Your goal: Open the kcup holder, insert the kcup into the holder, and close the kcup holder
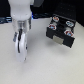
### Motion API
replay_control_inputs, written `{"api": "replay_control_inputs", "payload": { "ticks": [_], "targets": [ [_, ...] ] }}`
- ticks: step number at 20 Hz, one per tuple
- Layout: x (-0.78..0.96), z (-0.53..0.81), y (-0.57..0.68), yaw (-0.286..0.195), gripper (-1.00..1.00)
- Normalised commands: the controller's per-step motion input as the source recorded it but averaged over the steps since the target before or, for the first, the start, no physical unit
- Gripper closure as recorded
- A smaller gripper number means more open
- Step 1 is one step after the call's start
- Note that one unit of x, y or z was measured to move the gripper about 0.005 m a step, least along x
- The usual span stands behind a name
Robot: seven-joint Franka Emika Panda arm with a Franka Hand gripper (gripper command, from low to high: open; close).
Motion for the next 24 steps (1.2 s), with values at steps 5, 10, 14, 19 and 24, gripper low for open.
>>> {"api": "replay_control_inputs", "payload": {
  "ticks": [5, 10, 14, 19, 24],
  "targets": [
    [-0.01, -0.01, 0.0, -0.039, 1.0],
    [0.01, 0.18, 0.01, -0.014, 1.0],
    [0.02, 0.68, 0.21, -0.004, 1.0],
    [0.05, 0.76, 0.28, -0.001, 1.0],
    [0.11, 0.83, 0.45, 0.008, 1.0]
  ]
}}
